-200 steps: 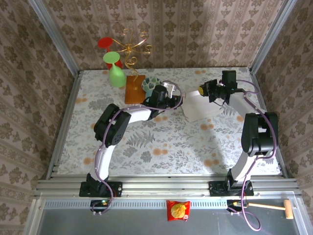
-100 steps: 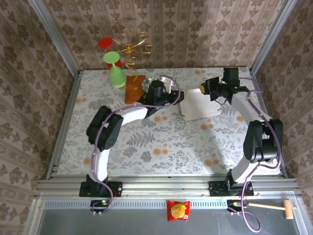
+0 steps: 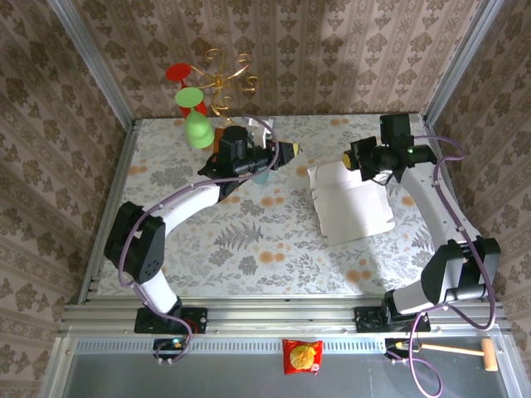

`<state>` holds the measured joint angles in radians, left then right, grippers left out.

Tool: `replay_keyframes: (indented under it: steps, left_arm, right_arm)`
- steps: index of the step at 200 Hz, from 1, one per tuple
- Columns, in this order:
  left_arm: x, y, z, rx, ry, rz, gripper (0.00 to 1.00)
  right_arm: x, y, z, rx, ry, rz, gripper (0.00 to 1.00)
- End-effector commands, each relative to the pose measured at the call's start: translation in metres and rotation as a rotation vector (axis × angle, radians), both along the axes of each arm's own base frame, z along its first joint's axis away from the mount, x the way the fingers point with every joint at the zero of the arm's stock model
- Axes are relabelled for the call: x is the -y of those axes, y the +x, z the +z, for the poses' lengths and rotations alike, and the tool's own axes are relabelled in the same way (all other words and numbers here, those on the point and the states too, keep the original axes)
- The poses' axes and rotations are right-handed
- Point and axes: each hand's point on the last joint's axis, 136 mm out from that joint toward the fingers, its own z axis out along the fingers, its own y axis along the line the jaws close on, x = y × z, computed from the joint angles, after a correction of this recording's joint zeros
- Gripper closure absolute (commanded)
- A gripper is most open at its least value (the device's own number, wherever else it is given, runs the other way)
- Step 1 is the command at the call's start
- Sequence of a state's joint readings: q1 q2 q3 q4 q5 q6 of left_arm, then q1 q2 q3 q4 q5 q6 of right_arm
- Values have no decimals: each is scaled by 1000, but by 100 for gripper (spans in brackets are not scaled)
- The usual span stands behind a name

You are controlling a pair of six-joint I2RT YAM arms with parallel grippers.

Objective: Fold the paper box

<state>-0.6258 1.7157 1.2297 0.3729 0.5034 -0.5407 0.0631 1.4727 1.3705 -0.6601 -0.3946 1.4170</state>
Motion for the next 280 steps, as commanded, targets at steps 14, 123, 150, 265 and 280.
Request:
replay_keyframes:
  steps: [14,123,150,265,280]
  left_arm:
    - [22,8,-56,-42,99,-137,73]
    - [41,-14,-103,221,122,-386,71]
    - [43,-19,-110,271,140,-430,68]
    - [72,-29,-113,288,118,-504,70]
    - [75,-25,-111,289,114,-491,71]
  right_arm:
    - [5,3,-8,-109,-31,1,100]
    - [10,25,-24,-164,20,24,100]
    - [8,29,-26,-164,25,38,100]
    - [3,45,-35,-159,57,71,100]
    - [3,46,-36,-160,57,72,100]
